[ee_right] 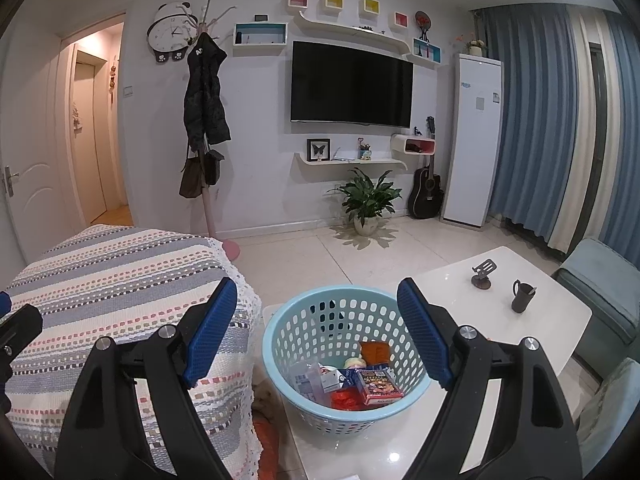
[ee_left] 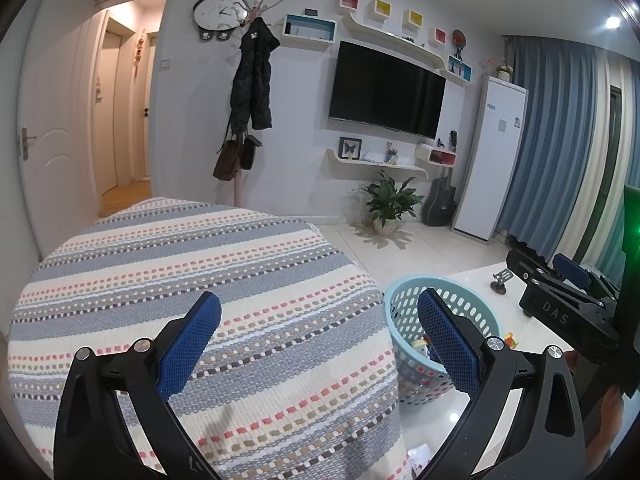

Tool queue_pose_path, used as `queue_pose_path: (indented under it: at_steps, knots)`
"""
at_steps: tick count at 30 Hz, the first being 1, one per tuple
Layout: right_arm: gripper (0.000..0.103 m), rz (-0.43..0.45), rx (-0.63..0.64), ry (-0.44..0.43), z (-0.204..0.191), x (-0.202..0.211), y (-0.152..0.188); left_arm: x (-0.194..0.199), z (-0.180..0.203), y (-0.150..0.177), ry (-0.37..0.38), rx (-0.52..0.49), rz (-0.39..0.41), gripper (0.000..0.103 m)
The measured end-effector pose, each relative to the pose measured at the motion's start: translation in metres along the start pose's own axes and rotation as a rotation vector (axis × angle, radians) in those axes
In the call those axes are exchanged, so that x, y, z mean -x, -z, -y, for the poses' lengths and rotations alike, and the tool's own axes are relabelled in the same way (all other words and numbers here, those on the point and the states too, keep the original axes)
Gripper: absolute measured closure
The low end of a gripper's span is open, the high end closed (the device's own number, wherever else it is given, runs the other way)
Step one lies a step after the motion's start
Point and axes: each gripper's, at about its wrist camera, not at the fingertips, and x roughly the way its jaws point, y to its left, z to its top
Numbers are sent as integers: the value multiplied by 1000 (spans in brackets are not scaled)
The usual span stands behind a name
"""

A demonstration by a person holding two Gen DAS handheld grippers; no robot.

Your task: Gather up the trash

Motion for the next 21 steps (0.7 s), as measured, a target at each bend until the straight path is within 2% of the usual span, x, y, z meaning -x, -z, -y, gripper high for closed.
queue_pose_path:
  at_steps: [21]
  knots:
    - [25,-11,8,1,2,-4,4,2,2,1,-13,-13,16,8]
